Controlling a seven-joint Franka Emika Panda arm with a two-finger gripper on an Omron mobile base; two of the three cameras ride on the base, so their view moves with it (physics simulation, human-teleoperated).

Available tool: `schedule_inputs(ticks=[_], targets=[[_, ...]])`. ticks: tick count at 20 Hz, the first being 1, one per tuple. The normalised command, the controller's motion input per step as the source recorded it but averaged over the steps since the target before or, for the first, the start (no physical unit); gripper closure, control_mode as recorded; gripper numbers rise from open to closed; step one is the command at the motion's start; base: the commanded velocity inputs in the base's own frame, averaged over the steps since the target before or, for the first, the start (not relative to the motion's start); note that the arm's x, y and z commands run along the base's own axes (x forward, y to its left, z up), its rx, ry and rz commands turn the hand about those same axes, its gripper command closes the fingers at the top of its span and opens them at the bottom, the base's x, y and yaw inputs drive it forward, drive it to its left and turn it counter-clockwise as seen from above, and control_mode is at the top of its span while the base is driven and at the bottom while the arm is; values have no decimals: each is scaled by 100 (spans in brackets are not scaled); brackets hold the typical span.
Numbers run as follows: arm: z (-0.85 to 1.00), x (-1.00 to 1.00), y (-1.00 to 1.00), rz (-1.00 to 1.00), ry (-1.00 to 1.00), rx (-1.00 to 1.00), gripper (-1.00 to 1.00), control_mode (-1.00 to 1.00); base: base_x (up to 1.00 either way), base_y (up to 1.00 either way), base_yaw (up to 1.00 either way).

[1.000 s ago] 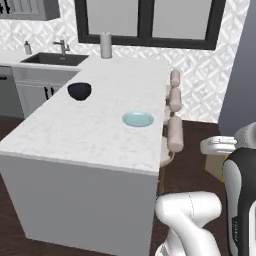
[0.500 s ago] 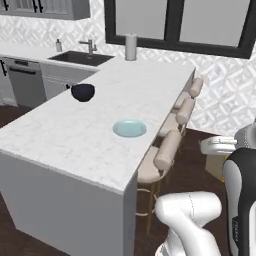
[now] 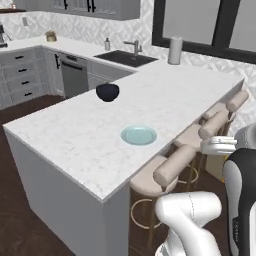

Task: Start the toaster. Once the lever pops up, take the bread to the plate on the dining counter.

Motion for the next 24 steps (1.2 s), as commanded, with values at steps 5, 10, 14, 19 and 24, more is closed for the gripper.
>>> schedule_inputs(ticks=[5,10,14,19,24], targets=[[0,0,0,0,0,0,100,100,19,-72,53],[0,0,0,0,0,0,100,100,15,-71,54],[0,0,0,0,0,0,100,100,8,-71,55],[0,0,0,0,0,0,100,100,13,-70,54],[0,0,0,0,0,0,100,100,78,-49,39]])
